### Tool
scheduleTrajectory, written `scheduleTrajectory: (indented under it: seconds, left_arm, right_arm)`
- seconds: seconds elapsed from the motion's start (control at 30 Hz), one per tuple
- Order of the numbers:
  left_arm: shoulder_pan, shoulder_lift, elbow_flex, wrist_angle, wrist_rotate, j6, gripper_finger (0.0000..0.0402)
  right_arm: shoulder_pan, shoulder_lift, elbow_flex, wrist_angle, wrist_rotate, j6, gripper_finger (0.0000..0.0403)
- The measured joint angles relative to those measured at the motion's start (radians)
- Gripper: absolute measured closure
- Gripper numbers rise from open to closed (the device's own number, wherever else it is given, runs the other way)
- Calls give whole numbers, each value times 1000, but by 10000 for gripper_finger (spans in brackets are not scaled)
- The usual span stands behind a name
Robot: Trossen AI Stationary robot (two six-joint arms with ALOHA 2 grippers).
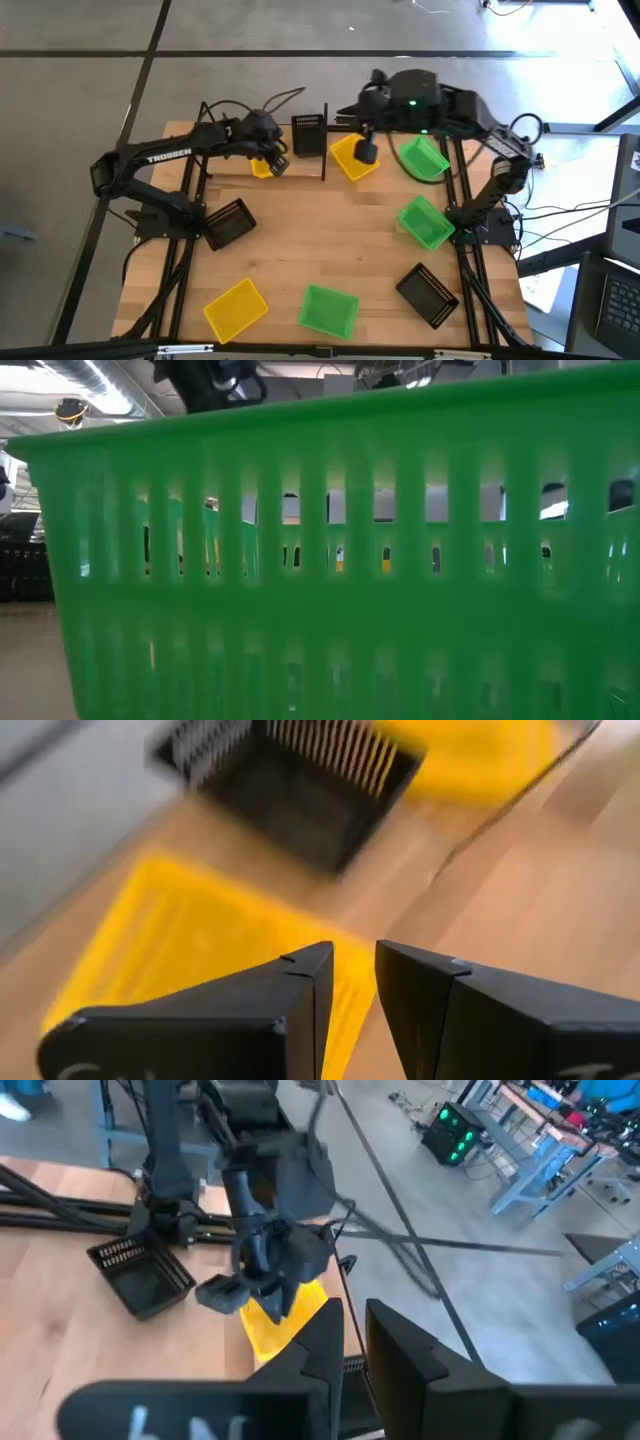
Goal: Stack baskets on shelf by color
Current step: Put the middle yellow basket on the shelf
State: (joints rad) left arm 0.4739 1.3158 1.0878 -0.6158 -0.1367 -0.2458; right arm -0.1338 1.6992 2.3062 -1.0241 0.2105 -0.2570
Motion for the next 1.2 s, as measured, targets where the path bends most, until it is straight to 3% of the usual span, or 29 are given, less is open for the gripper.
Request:
scheduleTrajectory:
  seconds: [0.1, 0.2, 0.5, 0.77, 1.03, 1.2]
  left_arm:
    - [22, 3, 0, -116, -14, 7, 331]
    - [54, 3, 0, -106, -85, 21, 331]
    - [196, 92, 1, -140, -29, 46, 331]
    - [233, 215, 0, -134, -38, 59, 331]
    - [236, 239, 0, -100, -163, 136, 331]
    - [236, 239, 0, -36, -188, 226, 331]
  right_arm:
    - [-2, -26, 0, -22, 5, 2, 354]
    - [-2, -29, 0, -41, 6, 2, 354]
    - [-2, -25, -1, -70, 6, -11, 354]
    - [-2, -25, -1, -69, 6, -15, 354]
    - [-2, -25, -1, -69, 7, -16, 354]
    - [-2, -25, -1, -69, 7, -16, 354]
